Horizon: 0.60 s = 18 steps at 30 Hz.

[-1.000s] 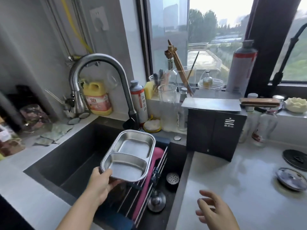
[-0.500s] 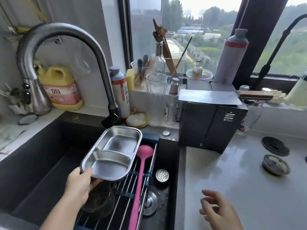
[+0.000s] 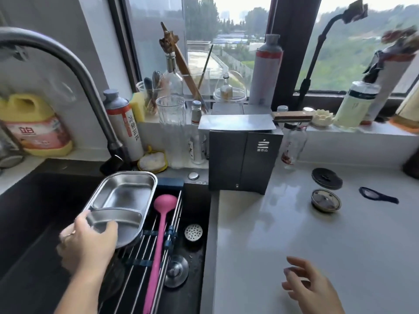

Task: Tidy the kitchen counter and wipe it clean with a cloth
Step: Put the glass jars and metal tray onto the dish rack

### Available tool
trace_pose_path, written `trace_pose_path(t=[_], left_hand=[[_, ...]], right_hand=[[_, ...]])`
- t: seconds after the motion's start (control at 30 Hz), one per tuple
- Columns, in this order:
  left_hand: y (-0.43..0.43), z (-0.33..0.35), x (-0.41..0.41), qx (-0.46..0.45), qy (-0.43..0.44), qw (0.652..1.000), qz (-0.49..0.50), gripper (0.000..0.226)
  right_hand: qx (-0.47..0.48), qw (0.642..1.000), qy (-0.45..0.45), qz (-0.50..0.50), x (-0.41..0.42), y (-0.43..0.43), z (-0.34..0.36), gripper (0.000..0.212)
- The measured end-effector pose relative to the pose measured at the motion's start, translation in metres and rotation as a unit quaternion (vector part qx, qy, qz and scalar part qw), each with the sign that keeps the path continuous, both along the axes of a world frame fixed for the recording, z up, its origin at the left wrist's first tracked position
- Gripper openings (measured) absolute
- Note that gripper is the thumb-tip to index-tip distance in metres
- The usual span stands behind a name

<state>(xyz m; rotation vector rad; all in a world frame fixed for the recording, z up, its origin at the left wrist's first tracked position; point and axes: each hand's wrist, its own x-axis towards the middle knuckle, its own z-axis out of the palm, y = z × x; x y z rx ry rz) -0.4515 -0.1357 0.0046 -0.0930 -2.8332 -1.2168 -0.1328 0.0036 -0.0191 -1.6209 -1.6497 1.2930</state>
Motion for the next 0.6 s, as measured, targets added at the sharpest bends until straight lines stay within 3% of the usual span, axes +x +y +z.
trace_pose_path(t=[0.13, 0.27, 0.6], left_hand=[[0.013, 0.012, 0.018, -0.008, 0.01, 1.0, -0.029, 0.048], [0.058, 0.001, 0.068, 0.033, 0.024, 0.986, -0.165, 0.043], [0.168, -0.039, 0.279, 0.067, -0.077, 0.886, -0.451, 0.038]], right_hand=[[-0.013, 1.0, 0.017, -0.011, 0.021, 0.009, -0.002, 0.015], [-0.006, 0.999, 0.015, -0.046, 0.047, 0.012, -0.005, 0.015], [0.008, 0.997, 0.034, -0.073, 0.179, 0.062, -0.024, 0.017]])
